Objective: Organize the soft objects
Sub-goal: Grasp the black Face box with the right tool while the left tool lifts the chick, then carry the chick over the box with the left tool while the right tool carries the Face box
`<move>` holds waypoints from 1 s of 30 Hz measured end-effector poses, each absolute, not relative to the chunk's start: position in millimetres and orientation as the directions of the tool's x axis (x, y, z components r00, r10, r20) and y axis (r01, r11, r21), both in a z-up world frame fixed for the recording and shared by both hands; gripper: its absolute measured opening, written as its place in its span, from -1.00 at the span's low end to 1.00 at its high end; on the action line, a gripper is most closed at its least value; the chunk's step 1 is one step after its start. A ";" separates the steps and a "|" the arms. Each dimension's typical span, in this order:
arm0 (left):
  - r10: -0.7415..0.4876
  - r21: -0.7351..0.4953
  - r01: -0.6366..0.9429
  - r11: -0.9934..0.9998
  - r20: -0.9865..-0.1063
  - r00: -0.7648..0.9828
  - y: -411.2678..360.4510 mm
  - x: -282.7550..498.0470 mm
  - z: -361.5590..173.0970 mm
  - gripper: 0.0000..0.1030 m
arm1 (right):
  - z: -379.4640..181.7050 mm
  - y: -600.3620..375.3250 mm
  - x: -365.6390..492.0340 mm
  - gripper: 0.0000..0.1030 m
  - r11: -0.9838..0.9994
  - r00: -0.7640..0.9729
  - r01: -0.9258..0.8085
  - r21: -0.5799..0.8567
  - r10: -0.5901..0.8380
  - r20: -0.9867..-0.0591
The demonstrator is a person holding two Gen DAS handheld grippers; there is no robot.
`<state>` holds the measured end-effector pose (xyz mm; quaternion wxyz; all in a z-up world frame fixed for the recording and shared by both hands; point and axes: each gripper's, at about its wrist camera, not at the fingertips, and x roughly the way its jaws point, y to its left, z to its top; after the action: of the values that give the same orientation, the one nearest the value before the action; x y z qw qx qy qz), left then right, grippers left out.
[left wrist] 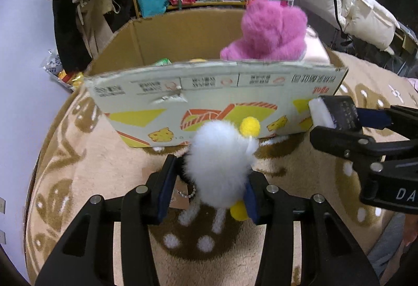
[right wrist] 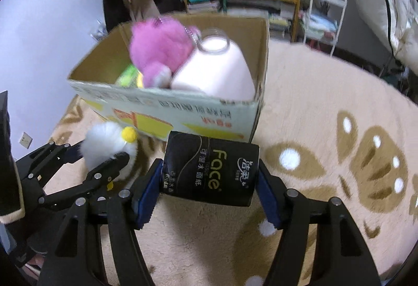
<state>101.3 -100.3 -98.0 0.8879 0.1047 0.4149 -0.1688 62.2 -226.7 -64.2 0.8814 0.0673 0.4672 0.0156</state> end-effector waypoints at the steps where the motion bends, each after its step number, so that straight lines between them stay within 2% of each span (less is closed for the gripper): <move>1: -0.214 0.046 0.383 0.922 -0.765 0.607 -100.2 96.7 -94.1 -0.14 | -59.9 -225.9 59.7 0.38 0.991 0.577 0.032 0.131 0.089 -0.812; 17: -0.217 0.072 0.303 0.950 -0.544 0.811 -79.1 53.4 -1.3 -0.13 | 5.7 -206.1 32.5 0.38 0.997 0.780 -0.034 0.067 0.068 -0.622; 30: -0.208 0.105 0.297 0.949 -0.500 0.841 -80.6 86.6 11.6 -0.13 | 25.4 -219.8 56.1 0.38 0.998 0.822 -0.018 0.056 0.047 -0.567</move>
<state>86.6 -80.6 11.6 0.9552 0.0894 0.2492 -0.1321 56.1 -219.8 25.4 0.9542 0.0238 0.2977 0.0171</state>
